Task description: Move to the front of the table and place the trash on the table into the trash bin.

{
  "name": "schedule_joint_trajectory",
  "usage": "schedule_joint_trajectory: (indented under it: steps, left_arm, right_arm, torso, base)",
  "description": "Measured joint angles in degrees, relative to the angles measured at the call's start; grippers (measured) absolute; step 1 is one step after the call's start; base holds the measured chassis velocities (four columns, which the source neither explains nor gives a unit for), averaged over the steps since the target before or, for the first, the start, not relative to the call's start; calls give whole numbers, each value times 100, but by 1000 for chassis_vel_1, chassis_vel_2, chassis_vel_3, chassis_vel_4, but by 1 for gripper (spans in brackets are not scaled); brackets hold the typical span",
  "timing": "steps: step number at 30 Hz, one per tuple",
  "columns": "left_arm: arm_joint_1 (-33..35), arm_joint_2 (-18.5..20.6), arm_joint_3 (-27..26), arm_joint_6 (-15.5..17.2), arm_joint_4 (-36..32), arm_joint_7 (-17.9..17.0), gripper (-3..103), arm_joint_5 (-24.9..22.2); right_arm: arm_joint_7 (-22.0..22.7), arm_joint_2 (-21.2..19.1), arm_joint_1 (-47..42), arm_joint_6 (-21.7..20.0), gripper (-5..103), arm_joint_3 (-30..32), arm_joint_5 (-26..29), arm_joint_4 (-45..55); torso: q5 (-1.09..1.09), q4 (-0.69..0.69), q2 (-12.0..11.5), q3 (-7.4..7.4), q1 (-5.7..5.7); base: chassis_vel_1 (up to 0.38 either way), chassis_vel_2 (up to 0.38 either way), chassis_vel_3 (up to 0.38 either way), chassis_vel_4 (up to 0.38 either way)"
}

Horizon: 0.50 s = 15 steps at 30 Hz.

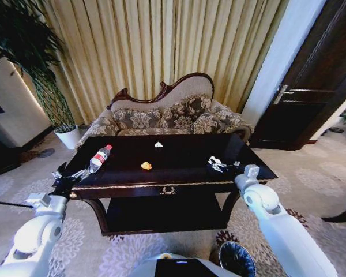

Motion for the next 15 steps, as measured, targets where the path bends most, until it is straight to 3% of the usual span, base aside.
schedule_joint_trajectory:
  steps: [15]
  left_arm:
    - [-14, -37, 20, -18, 32, 12, 100, -3]
  right_arm:
    - [0, 60, 63, -5, 100, -257, -27, -77]
  torso:
    - [0, 0, 0, 0, 0]
  base:
    - [0, 0, 0, 0]
